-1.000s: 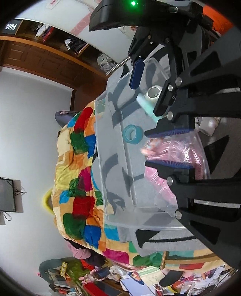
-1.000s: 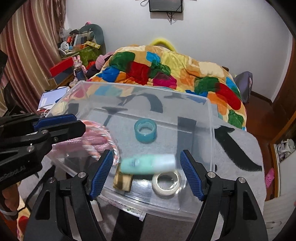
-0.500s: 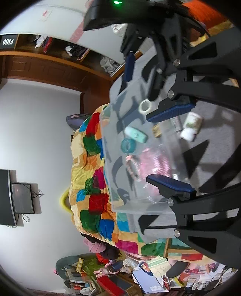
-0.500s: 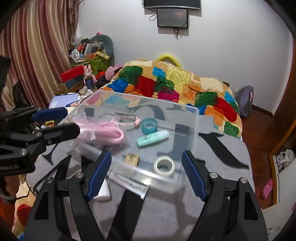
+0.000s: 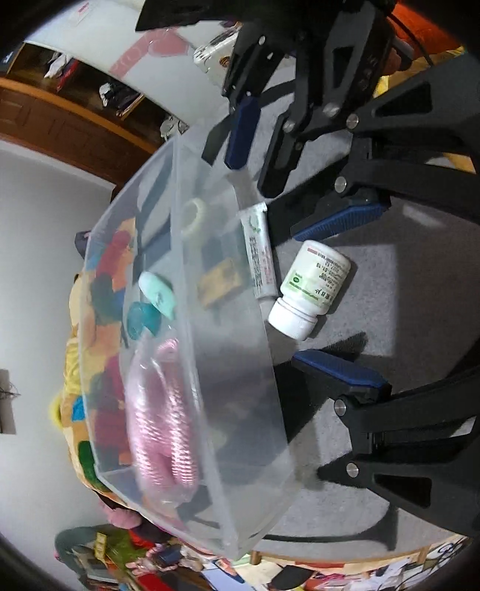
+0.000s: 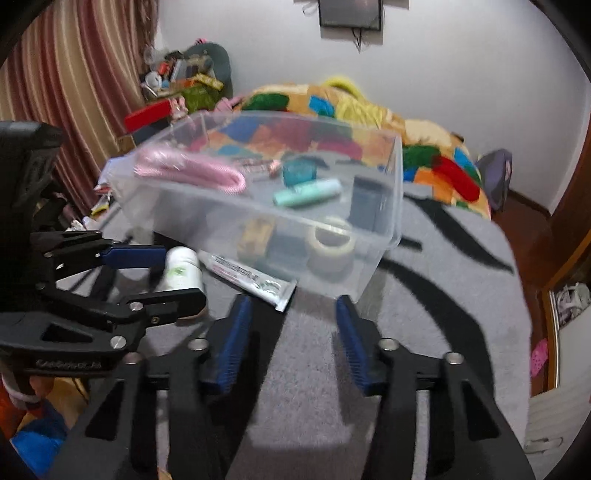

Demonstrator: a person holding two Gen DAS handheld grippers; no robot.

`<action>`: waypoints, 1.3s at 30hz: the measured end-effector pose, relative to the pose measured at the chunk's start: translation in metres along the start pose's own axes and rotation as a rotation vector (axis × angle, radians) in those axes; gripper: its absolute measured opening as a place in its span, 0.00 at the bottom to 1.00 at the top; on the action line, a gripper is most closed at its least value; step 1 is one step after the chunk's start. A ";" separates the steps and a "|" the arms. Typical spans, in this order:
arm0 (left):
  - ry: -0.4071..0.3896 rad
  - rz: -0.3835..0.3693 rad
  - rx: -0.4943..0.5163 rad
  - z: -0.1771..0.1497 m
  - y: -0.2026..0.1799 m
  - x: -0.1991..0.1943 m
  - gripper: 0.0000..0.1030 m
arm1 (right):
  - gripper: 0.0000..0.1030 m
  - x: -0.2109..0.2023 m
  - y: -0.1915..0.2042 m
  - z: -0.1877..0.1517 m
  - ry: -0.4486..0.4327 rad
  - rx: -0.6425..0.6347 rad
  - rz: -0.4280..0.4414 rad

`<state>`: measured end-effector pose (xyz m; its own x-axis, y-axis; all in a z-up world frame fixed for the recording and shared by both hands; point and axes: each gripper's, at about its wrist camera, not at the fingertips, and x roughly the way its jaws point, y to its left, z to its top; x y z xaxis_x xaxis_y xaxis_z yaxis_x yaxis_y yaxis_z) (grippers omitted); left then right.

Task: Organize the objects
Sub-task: 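Grasp the white pill bottle with the left tool while the right tool grasps the toothpaste tube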

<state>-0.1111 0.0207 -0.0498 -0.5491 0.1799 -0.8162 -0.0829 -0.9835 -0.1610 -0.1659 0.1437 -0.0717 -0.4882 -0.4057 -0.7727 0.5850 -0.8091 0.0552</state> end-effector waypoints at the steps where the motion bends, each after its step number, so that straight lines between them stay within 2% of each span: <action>1: -0.002 0.001 0.000 -0.002 0.002 0.000 0.59 | 0.34 0.004 -0.002 0.000 0.009 0.012 0.007; 6: -0.011 0.031 -0.017 -0.016 0.021 -0.013 0.59 | 0.34 0.028 -0.004 0.003 0.042 0.043 0.076; 8: -0.014 0.043 -0.032 -0.023 0.033 -0.019 0.59 | 0.34 0.029 0.005 0.002 0.031 0.008 0.067; 14: -0.027 0.035 -0.044 -0.030 0.047 -0.036 0.59 | 0.34 0.017 0.031 -0.009 0.038 -0.098 0.140; 19: -0.043 -0.011 -0.025 -0.022 0.039 -0.035 0.59 | 0.34 0.010 0.028 -0.005 0.015 -0.101 0.110; 21: -0.043 0.004 -0.003 -0.020 0.033 -0.031 0.60 | 0.34 0.014 0.029 0.001 0.021 -0.112 0.098; 25: -0.029 -0.025 0.016 -0.010 0.026 -0.019 0.60 | 0.34 0.030 0.037 0.013 0.047 -0.173 0.066; 28: -0.020 -0.024 0.018 -0.006 0.023 -0.013 0.60 | 0.34 0.042 0.040 0.016 0.087 -0.194 0.101; 32: -0.022 -0.014 -0.009 -0.001 0.027 -0.008 0.59 | 0.34 0.042 0.039 0.015 0.083 -0.208 0.113; 37: -0.032 0.001 -0.039 -0.003 0.032 -0.003 0.44 | 0.23 0.039 0.035 0.011 0.077 -0.180 0.147; 39: -0.040 0.010 -0.038 -0.006 0.031 -0.005 0.28 | 0.18 0.035 0.037 0.007 0.073 -0.178 0.163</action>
<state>-0.1065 -0.0105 -0.0542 -0.5826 0.1688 -0.7951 -0.0462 -0.9835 -0.1749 -0.1658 0.0968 -0.0918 -0.3336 -0.4878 -0.8067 0.7601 -0.6454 0.0760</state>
